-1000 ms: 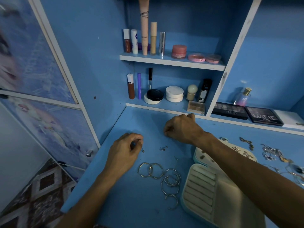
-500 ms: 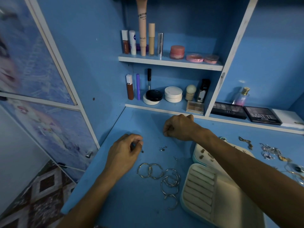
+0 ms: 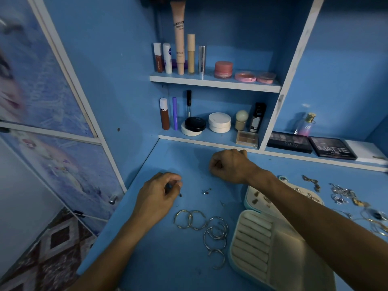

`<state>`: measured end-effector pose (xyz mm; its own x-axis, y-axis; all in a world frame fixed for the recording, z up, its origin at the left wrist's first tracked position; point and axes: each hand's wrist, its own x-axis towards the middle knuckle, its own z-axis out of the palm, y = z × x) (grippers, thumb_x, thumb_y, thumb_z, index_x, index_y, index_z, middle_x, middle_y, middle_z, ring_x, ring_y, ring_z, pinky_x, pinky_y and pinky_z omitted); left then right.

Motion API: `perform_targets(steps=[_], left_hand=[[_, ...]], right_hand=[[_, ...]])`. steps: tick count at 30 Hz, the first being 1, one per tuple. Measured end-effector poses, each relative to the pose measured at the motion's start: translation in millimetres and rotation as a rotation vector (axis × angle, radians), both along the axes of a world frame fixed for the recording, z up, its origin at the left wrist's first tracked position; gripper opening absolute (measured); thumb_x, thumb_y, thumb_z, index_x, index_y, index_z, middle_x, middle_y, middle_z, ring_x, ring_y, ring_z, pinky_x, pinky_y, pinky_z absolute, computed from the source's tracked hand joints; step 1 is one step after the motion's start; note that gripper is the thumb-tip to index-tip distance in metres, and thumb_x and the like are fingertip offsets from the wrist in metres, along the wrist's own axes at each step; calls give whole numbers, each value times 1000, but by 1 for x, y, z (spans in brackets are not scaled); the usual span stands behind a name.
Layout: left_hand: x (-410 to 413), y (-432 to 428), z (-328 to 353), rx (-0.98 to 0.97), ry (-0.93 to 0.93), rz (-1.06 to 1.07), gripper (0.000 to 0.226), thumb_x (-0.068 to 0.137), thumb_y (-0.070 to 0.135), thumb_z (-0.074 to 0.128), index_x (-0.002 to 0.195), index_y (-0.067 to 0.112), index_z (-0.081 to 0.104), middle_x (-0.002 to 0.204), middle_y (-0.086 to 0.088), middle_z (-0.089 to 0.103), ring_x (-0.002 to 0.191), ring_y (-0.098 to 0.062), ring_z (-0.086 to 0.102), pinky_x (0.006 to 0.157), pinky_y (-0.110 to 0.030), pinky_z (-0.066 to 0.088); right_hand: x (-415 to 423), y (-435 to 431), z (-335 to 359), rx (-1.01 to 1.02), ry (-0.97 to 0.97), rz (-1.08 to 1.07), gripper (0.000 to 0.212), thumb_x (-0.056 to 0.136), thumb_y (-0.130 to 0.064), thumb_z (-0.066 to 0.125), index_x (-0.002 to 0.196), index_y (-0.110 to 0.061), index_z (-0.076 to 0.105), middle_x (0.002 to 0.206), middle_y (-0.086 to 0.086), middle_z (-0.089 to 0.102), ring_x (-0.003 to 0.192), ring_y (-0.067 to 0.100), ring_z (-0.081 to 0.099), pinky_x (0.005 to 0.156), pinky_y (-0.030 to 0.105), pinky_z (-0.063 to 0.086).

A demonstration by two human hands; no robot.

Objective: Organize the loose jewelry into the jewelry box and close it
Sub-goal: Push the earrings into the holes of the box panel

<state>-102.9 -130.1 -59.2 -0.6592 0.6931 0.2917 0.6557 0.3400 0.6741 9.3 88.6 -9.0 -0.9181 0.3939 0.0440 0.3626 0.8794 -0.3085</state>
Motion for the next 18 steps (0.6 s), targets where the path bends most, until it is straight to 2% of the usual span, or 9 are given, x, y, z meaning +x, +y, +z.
perform_targets(steps=[2,4,6,9,11,14,16,18], left_hand=[[0,1,2,24,-2,-18,8,94,24,69,100,27,73,91,18,66,85,-3,62,75,-25,53],[4,3,8,74,27,-26,9,94,20,69,99,25,74,90,17,66,85,-2,62,70,-16,49],[15,10,19,134,47,-61,9,93,17,70,98,24,75,89,15,67,82,-4,63,67,-9,44],[34,26,35,216,31,-132,10,92,16,71,97,24,76,90,15,69,79,-8,64,67,-12,46],[46,39,41,237,22,-177,9,93,18,71,98,25,75,91,15,69,80,-8,64,67,-14,48],[59,55,44,269,37,-229,9,93,17,71,98,23,75,91,18,69,78,-6,64,66,-15,48],[70,64,45,297,51,-269,9,92,16,72,97,22,76,89,17,69,77,-6,64,66,-14,47],[81,73,47,336,70,-305,8,91,15,74,97,20,77,88,15,69,76,-7,64,65,-16,48]], right_hand=[[5,0,1,-15,22,-15,13,92,-27,56,92,-25,69,95,-11,70,94,16,59,88,39,33],[13,2,1,-83,71,-19,13,92,-27,57,92,-25,70,92,-12,71,91,15,62,94,43,42],[24,3,2,-202,151,9,13,92,-24,59,90,-24,71,89,-13,72,87,12,65,91,42,50],[43,-3,12,-436,214,45,18,96,-10,59,93,-23,72,90,-12,71,85,4,65,85,27,54],[57,-5,17,-539,231,45,22,97,-6,58,94,-24,70,92,-8,72,88,6,67,89,30,56],[79,-2,23,-581,257,25,23,98,-6,57,94,-24,71,98,-1,74,96,13,69,94,38,56],[95,0,28,-629,277,-13,20,98,-6,57,97,-18,73,93,-3,74,89,7,68,88,31,56],[111,-2,33,-704,293,-34,17,100,-8,57,98,-14,73,81,-7,70,75,3,62,73,23,50]])
